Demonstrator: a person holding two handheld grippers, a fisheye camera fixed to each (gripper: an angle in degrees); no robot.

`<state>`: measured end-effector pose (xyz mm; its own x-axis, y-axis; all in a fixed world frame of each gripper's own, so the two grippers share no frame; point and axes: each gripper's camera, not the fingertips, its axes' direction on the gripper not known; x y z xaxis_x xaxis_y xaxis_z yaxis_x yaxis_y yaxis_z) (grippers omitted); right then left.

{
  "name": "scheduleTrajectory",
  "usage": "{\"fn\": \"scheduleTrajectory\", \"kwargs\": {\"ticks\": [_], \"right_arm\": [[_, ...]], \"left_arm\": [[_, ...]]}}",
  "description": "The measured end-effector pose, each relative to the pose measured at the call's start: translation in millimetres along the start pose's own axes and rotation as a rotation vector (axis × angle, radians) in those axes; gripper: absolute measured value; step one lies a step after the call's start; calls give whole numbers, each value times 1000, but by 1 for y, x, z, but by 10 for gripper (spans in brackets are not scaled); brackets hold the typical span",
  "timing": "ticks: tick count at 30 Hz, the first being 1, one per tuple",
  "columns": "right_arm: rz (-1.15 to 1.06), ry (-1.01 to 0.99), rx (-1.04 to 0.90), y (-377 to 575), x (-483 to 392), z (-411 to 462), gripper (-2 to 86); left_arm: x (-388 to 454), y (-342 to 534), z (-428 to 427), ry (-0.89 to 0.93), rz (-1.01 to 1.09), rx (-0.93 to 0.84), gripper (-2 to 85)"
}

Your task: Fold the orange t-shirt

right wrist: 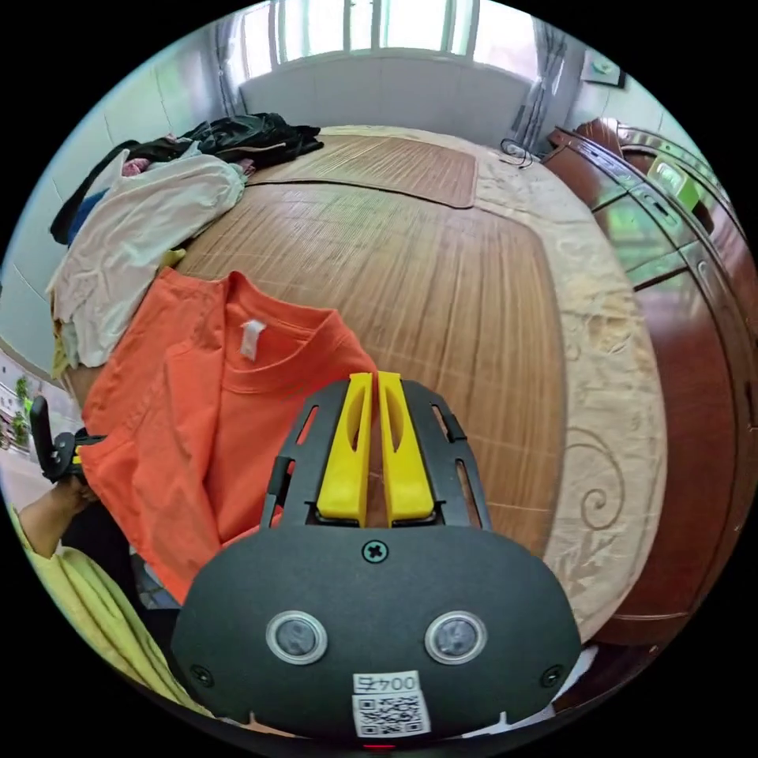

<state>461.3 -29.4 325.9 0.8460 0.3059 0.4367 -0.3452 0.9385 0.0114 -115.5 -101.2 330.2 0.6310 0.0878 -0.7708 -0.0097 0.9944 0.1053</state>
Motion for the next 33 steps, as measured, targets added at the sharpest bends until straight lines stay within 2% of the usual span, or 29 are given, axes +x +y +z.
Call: {"fn": "scheduleTrajectory", "kwargs": {"ticks": [1, 4, 5, 7, 11, 13, 21, 24, 27, 31, 33], "right_arm": [[8, 86, -21, -7, 5, 9, -2], [74, 137, -139, -13, 23, 29, -2], [87, 101, -126, -11, 27, 26, -1], [128, -156, -84, 6, 38, 14, 9], [257, -330, -104, 43, 50, 15, 99], [338, -437, -103, 62, 52, 22, 114], [519, -535, -138, 58, 42, 41, 83], [473, -456, -170, 48, 23, 37, 77], [299, -272, -220, 36, -9, 35, 26], [141, 115, -156, 33, -24, 17, 8], [129, 66, -162, 36, -20, 20, 11]], "left_arm": [[-1, 0, 0, 4, -4, 0, 3], [-3, -1, 0, 15, -13, -5, 4], [-3, -2, 0, 16, -12, -5, 4], [-3, -1, 0, 20, -12, 0, 4], [-4, -2, 0, 24, -13, 4, 4], [-3, -3, 0, 19, -10, 2, 4], [-1, -8, 2, 5, -16, -3, 5], [-1, -10, 2, 4, -16, 0, 5], [-3, -13, 3, 5, -15, -3, 5], [-5, -18, 3, 8, -16, -7, 5], [-6, -20, 4, 10, -18, -5, 5]]}}
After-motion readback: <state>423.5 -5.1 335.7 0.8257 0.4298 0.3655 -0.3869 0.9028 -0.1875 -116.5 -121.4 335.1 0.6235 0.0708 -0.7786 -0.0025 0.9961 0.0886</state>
